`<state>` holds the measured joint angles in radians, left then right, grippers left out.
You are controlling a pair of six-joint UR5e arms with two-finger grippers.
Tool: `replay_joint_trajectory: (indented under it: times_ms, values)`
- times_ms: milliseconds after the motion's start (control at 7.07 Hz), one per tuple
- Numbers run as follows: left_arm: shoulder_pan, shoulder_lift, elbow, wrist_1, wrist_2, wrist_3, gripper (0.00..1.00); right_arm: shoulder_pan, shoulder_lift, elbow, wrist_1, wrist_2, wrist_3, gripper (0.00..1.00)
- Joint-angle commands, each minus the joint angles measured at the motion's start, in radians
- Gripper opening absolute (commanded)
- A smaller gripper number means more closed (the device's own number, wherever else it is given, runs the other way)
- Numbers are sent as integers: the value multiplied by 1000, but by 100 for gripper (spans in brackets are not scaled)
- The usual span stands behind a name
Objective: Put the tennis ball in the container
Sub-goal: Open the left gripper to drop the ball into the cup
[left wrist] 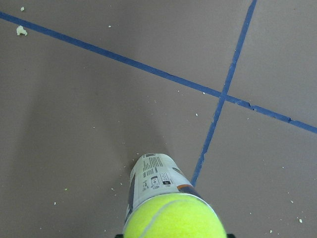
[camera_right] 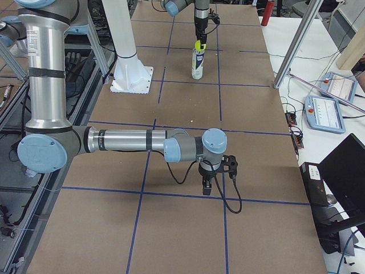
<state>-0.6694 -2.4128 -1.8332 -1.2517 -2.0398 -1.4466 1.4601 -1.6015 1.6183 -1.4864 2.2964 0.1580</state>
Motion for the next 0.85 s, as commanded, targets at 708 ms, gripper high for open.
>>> replay_joint_trajectory:
  times_ms: [708]
  values:
    - [-4, 17, -14, 0, 3, 15, 91, 0, 0, 0, 0, 0, 0, 100]
